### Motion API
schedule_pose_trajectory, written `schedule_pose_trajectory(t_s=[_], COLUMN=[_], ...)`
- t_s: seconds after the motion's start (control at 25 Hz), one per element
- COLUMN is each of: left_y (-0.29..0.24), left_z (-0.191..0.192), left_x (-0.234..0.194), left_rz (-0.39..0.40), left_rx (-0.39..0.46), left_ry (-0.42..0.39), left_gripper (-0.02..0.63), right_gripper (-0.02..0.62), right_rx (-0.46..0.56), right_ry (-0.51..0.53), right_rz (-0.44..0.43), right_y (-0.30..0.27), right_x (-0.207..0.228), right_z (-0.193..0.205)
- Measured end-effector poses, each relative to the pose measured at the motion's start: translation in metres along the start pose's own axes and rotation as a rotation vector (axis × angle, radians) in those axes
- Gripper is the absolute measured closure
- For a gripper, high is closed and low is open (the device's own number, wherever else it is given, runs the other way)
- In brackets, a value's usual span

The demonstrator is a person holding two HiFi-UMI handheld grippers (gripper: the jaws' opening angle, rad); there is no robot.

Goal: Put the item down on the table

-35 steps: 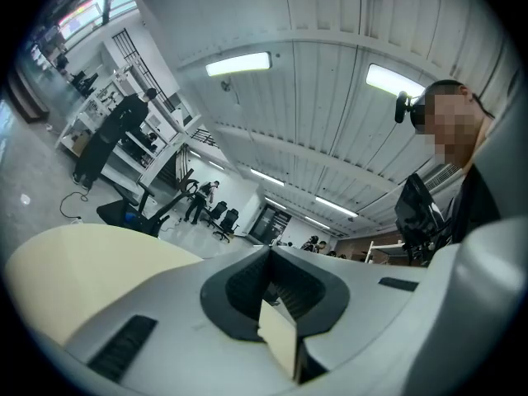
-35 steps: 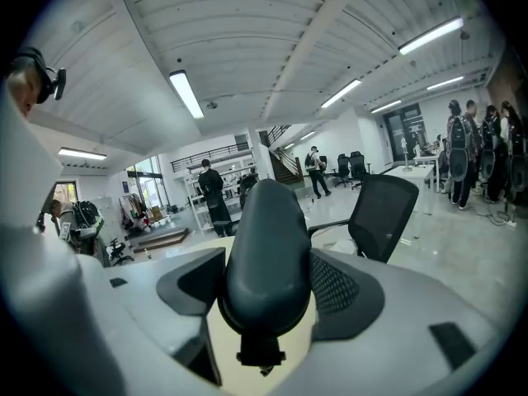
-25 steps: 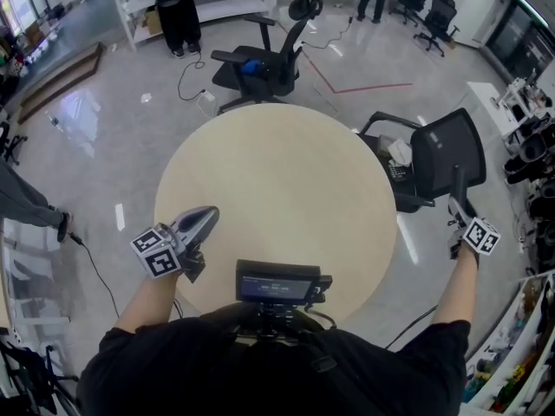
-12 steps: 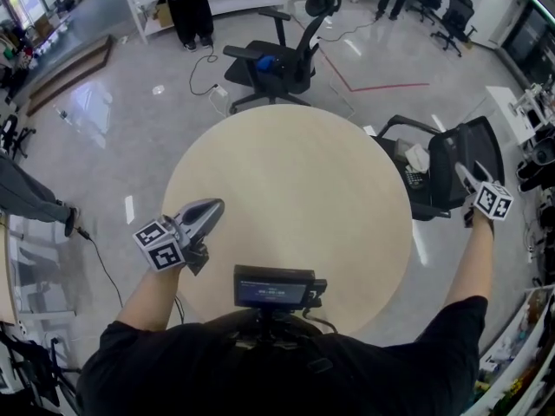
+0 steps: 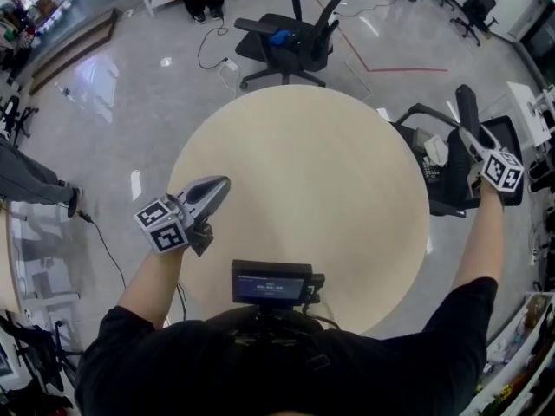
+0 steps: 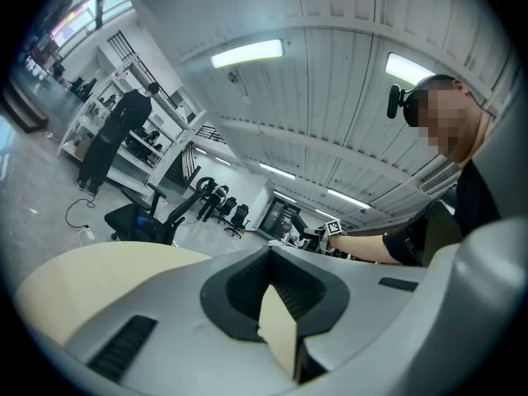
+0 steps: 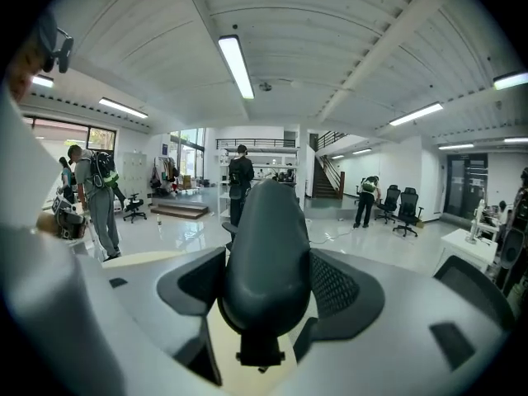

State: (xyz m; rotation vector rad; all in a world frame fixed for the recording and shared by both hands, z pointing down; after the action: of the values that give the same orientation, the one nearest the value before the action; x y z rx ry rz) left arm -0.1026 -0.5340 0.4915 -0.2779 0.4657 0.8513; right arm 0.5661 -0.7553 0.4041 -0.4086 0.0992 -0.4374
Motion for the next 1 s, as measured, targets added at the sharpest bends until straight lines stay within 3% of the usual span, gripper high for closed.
schedule_pose_trajectory(t_s=[0.24, 0.68, 1.0], left_y=[0.000, -0.005, -0.007], left_z=[0.009, 0.035, 0.062], left_x=[-0.032, -0.094, -0.125], left_rz=[-0.011, -0.028, -0.039], left_rx=[-0.023, -0.041, -0.029], left_ry=[0.022, 0.074, 0.136], left_gripper=[0.604, 0.604, 0.604], right_gripper=[0.270, 0.270, 0.270], right_rx=[0.027, -0.042, -0.007], right_ry=[-0.013, -0.099, -0.185], right_rz=[-0.052, -0.175, -0.202], right_y=[-0.070, -0.217, -0.294], right_x=[-0.026, -0.092, -0.117], right_z=[0.004, 0.073, 0.107])
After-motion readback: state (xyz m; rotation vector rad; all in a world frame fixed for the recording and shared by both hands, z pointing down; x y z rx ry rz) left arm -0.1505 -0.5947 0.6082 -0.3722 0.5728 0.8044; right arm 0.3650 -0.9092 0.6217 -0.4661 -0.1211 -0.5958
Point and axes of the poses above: the fingertips, and each gripper's own axes: y backward along the fingers, x to its right, z out of its underside, the point moved 7 cm from there along y, backward along the fingers, and after that the axes turned 4 degrees about -x, right-handed, at the moved point
